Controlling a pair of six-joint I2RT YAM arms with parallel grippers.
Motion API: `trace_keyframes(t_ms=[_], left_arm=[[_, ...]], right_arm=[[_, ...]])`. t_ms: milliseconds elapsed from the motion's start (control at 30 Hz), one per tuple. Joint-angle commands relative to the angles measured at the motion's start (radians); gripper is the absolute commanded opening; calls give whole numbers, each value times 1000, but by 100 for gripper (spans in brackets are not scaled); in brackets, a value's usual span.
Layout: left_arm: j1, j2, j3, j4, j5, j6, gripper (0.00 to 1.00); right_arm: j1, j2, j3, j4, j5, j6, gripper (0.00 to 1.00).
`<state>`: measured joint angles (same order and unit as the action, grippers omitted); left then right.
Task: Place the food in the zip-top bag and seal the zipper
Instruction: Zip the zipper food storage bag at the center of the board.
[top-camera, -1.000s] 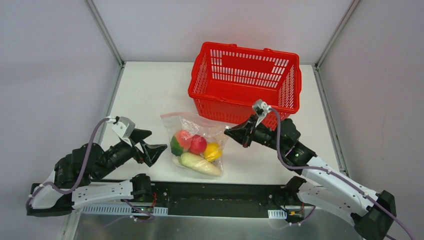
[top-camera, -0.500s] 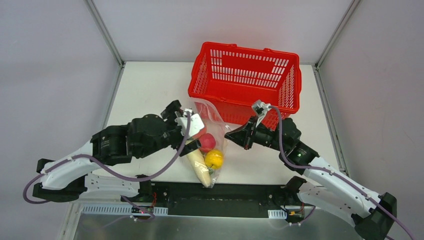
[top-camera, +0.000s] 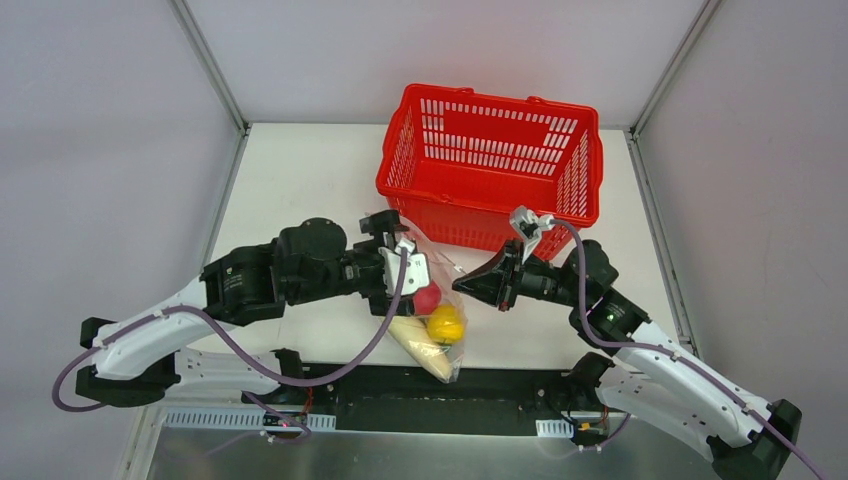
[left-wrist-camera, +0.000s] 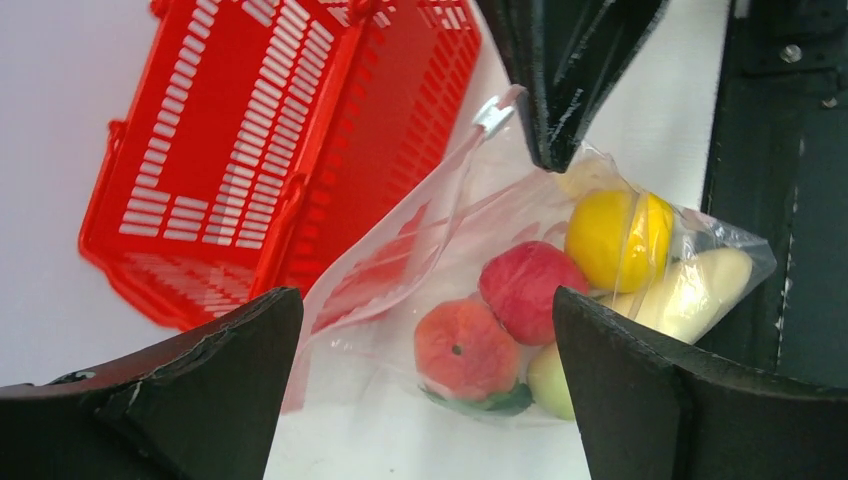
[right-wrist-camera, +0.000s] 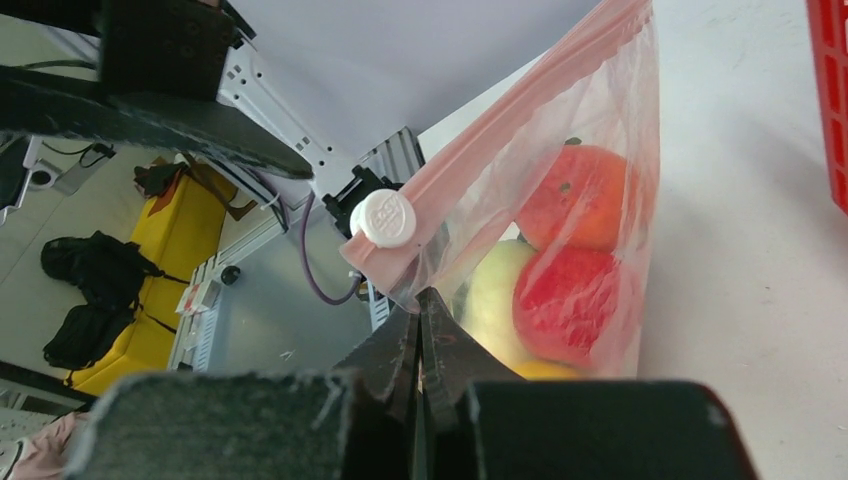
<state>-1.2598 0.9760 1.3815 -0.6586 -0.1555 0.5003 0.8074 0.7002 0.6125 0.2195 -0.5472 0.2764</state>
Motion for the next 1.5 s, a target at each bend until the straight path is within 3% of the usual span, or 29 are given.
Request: trace_keyframes(t_ms=[0, 467, 567, 733, 833, 1167, 1467], left_arm=[[36, 24, -42, 49, 244, 131, 99], [53, 140, -42, 168, 223, 170, 98], [52, 128, -41, 190, 273, 147, 90], [52, 120, -1, 156, 336, 92, 59], [52, 126, 4, 146, 363, 101, 49], [53, 177, 51, 125, 410, 127, 47], [52, 196, 56, 119, 380, 151, 30]], right_arm=[[-1, -13, 54, 66, -79, 17, 0], [3, -6, 62, 51, -98, 4, 0], [4, -5, 64, 34, -85, -7, 0], [4, -4, 60, 22, -62, -17, 0], [5, 2, 60, 23, -65, -17, 0], [5, 2, 59, 19, -70, -23, 0], [6, -7, 54, 16, -66, -29, 0]])
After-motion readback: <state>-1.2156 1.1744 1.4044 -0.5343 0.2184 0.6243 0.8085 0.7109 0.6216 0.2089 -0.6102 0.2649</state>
